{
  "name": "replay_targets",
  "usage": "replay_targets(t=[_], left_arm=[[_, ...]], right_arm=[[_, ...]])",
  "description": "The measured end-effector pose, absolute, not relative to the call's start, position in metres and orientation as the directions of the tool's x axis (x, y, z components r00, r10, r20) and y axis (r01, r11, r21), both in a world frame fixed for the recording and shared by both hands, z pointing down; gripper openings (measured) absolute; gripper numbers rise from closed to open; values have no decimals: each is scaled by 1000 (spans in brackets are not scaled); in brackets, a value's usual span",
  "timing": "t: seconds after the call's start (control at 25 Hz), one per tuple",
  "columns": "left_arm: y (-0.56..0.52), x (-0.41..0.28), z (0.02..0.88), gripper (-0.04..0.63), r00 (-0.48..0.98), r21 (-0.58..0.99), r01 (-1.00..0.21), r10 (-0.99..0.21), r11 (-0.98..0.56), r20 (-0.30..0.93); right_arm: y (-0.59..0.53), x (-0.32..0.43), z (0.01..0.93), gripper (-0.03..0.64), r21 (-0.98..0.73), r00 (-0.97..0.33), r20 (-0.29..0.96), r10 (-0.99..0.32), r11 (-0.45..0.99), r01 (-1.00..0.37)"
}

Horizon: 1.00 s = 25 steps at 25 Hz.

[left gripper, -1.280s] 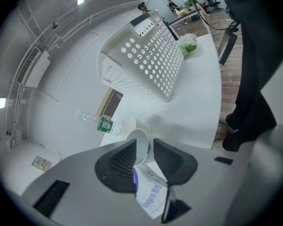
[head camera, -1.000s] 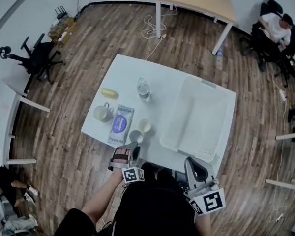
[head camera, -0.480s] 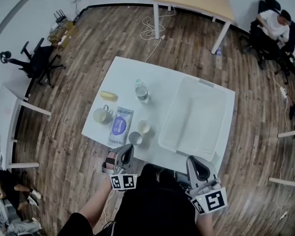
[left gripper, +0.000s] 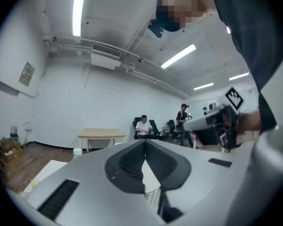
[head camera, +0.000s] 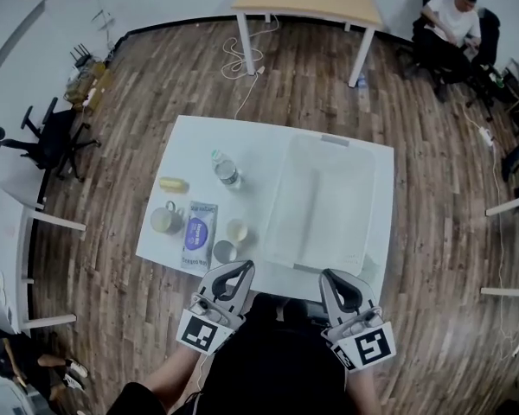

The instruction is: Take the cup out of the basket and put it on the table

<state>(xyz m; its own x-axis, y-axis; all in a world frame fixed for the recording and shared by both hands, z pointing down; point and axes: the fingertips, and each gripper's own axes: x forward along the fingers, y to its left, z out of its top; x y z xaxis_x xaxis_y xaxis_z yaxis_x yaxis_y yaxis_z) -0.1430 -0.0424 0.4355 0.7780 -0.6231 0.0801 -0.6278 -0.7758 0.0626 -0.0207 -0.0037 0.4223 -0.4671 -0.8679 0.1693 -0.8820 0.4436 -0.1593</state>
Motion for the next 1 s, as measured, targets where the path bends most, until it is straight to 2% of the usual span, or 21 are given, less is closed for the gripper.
replay_targets(t=[0.2,0.8,1.0], left_arm=[[-26,-97,400,9,860,136,-504,-510,-853,-14],[-15,-66,414,9,911,159,-411,-409,-898,45],[-15,-64,418,9,916,177,-402,-397,-899,61]], right_arm=[[4,-10,419,25,-132,-438,157,-885,421,-897],[24,47,410,25,-122,-290,157,-944,273,-954],[25,49,410,25,-117,-278,162,-947,261,-958]])
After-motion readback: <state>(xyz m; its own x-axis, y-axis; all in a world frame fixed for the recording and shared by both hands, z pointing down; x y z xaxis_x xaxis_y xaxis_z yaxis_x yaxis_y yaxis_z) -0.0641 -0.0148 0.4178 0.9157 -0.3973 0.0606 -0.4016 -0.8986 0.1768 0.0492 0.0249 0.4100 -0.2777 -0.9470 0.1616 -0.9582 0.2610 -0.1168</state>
